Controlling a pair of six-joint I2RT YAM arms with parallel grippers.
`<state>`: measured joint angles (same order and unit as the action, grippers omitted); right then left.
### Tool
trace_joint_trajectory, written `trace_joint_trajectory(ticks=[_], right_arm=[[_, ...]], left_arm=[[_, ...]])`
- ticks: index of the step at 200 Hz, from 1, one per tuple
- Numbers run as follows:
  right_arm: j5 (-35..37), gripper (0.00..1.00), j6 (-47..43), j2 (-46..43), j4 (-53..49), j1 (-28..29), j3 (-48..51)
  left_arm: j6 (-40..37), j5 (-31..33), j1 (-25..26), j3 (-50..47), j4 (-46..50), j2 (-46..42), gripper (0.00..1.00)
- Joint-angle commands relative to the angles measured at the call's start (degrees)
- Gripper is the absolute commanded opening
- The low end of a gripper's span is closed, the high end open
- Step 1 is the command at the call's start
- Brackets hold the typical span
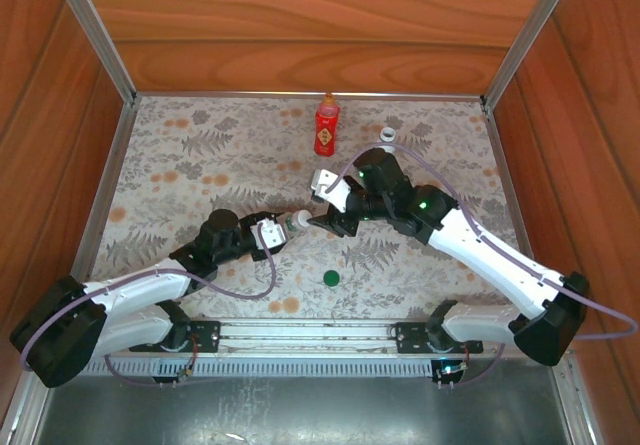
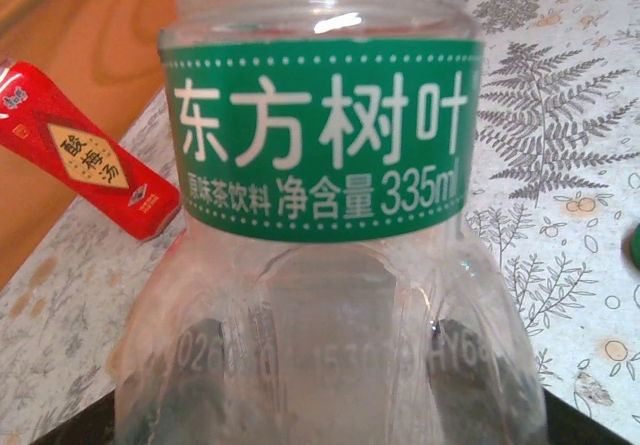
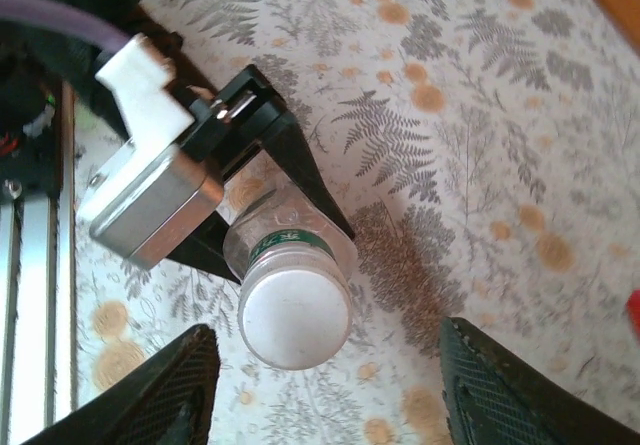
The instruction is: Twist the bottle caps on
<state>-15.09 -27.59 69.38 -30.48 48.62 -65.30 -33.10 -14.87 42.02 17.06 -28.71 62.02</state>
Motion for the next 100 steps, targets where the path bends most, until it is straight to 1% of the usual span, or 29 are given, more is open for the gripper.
trace_joint_trajectory(ticks=[1, 26, 48, 70, 100], right_arm=[[-4.3, 0.63, -12.7, 0.9, -3.7, -0.5, -0.2], [-5.8, 0.62, -10.8, 2.8, -2.7, -0.6, -1.6], [-7.1, 0.62, -9.0, 3.3, 0.5, -0.9, -0.3], [-8.8, 0.61, -9.1, 3.7, 0.8, -1.1, 0.6], [-9.7, 0.57, -9.0, 4.5, 0.8, -1.7, 0.9]], left_arm=[[-0.1, -3.0, 0.2, 0.7, -1.2, 0.0, 0.42], [0.7, -3.9, 0.2, 1.3, -1.3, 0.9, 0.42], [2.7, -4.3, 0.0, 2.2, -1.3, 1.4, 0.42], [2.6, -5.2, 0.1, 2.6, -1.3, 1.6, 0.42], [2.1, -5.7, -0.1, 2.7, -1.3, 1.8, 0.42]])
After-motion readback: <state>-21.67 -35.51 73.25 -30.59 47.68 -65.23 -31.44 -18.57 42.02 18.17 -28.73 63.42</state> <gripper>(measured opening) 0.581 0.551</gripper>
